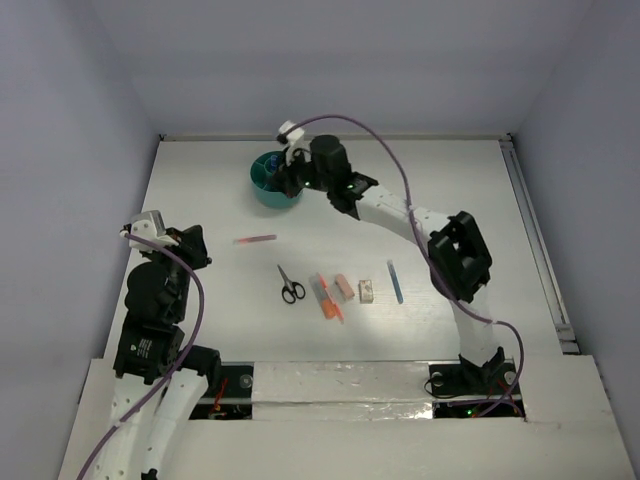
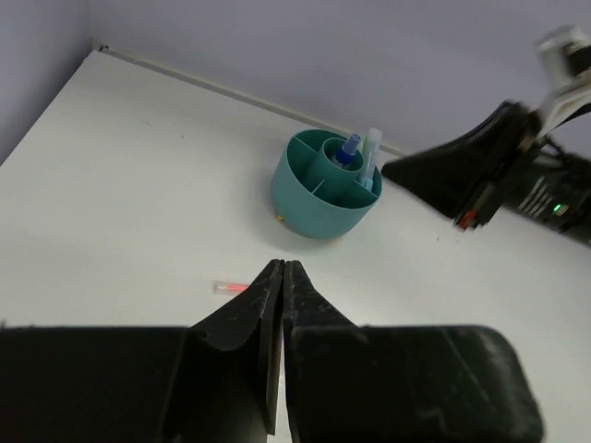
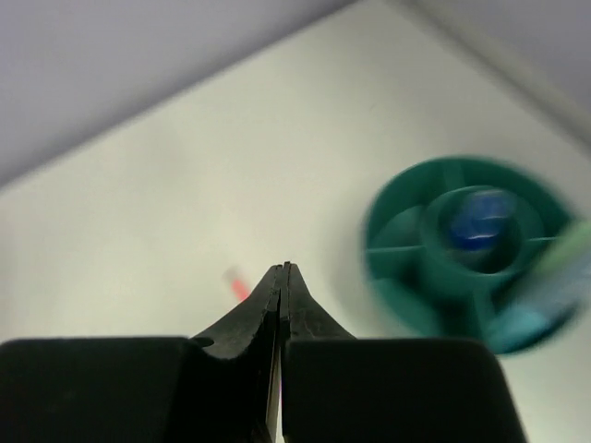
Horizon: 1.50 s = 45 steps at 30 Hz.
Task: Sort the stationery into containers
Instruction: Pick up the pen from the center of the board.
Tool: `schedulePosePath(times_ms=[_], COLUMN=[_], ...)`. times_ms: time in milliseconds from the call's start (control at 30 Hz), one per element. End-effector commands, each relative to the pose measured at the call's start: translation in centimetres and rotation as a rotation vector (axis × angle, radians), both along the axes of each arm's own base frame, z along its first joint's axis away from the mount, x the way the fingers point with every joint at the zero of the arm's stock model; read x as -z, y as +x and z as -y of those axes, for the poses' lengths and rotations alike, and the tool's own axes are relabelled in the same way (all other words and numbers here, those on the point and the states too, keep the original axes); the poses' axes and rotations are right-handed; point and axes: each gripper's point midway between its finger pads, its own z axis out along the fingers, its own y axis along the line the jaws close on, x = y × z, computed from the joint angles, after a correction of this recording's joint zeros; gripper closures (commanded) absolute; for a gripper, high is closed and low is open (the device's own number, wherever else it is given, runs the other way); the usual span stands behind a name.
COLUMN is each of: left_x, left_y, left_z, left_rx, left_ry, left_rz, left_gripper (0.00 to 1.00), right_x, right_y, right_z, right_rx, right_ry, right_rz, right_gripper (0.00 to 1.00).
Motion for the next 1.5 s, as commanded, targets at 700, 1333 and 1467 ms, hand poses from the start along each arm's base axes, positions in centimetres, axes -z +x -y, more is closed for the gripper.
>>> schedulePosePath(times_ms=[700,1333,1467], left_x=[-2.1,-2.3,-2.3], left_y=[-0.2,-0.3,-0.3], left_z=[0.0,0.1,0.1], left_rx=[0.013,0.019,0.021], left_ry=[-0.016,-0.015,-0.016], left_rz=[0.074,0.083,0.088], left_gripper=[0.93,0.92,0.92], right_x=[17.5,22.2,20.8], right_y=[-4.6,-4.9,-5.3], right_z=[-10.2,-7.5,-7.3], right_rx=[-0.291,-0.213,-0.208], right_ry=[-0.493,-0.593,-0.558], right_rz=[-0.007,-0.083,-0.081], right_gripper=[0.26,0.7,0.85])
